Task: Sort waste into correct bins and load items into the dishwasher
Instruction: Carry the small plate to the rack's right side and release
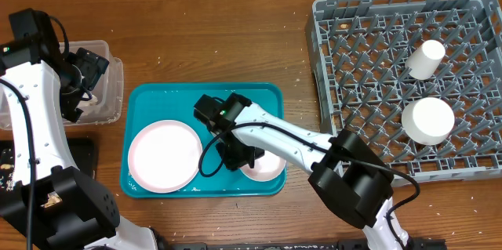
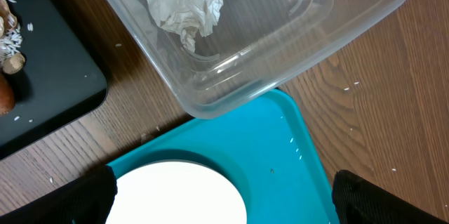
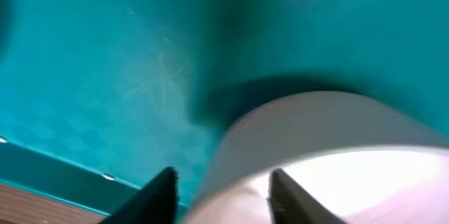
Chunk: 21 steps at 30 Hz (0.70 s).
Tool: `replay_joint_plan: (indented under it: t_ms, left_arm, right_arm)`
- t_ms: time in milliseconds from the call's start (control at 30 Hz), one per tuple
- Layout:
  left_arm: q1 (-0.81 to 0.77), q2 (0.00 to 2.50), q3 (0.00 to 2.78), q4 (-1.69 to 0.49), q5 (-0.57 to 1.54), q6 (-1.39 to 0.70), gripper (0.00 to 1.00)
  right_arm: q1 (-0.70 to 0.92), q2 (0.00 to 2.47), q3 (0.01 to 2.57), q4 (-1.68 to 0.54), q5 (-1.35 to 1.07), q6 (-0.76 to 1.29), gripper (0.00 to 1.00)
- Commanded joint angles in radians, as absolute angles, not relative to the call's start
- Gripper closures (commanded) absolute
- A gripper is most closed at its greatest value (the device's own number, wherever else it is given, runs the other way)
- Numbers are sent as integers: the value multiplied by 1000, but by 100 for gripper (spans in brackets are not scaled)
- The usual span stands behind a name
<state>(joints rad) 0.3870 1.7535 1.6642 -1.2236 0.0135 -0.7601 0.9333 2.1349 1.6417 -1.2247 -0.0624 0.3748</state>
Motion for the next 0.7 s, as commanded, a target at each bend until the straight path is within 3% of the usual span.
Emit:
replay_joint_plan:
  t_ms: [0, 67, 233, 367, 500, 667]
  left_arm:
    - [387, 1753, 1684, -1222, -1, -764, 0]
    - [387, 1753, 1684, -1222, -1, -764, 0]
    - [387, 1753, 1684, -1222, -1, -764, 0]
    - [387, 1753, 1684, -1222, -1, -764, 0]
    - [387, 1753, 1684, -1222, -1, -764, 0]
    - [387, 1753, 1684, -1222, -1, -764, 0]
  right_arm:
    - [931, 2143, 1686, -1254, -46, 395, 86]
    - [926, 2137, 1727, -1288, -46, 394, 96]
    - [883, 2123, 1951, -1457, -36, 385, 96]
    - [741, 2085, 2170, -1623, 63, 387, 96]
    - [342, 2000, 2319, -1626, -82, 290, 96]
    - [-289, 2009, 2316, -1562, -700, -34, 96]
